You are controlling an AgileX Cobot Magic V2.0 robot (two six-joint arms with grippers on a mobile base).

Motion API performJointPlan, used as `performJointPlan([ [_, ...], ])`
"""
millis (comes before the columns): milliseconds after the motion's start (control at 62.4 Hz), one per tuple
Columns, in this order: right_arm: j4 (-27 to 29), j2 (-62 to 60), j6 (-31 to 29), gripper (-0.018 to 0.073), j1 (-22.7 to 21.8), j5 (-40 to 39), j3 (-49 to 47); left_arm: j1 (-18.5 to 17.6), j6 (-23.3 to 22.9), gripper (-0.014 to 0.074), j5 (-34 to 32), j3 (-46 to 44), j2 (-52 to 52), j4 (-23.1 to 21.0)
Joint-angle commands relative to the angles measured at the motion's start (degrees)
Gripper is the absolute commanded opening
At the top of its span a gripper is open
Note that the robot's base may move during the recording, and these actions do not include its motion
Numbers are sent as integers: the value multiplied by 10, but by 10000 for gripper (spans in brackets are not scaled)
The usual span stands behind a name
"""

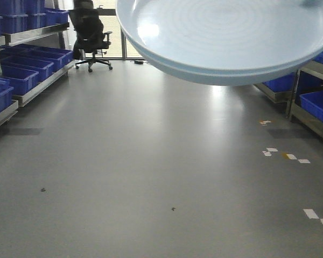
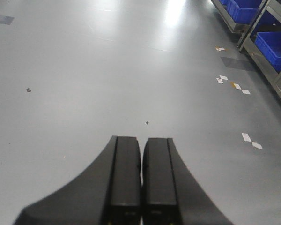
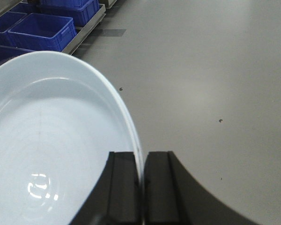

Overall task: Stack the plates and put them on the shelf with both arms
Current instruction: 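Drive the base away from the table holding the stack in right gripper, then drive the base toward the shelf of blue bins, holding the plate stack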

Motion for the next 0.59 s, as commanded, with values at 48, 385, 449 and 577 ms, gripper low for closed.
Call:
performJointPlan([
  [48, 1, -11, -2, 48, 0, -61, -18, -3, -3, 101, -50, -16, -2, -7],
  [385, 1, -11, -2, 48, 0, -61, -18, -3, -3, 101, -50, -16, -2, -7],
  [449, 1, -11, -2, 48, 0, -61, -18, -3, -3, 101, -50, -16, -2, -7],
  [577, 1, -11, -2, 48, 0, -61, -18, -3, -3, 101, -50, -16, -2, -7],
])
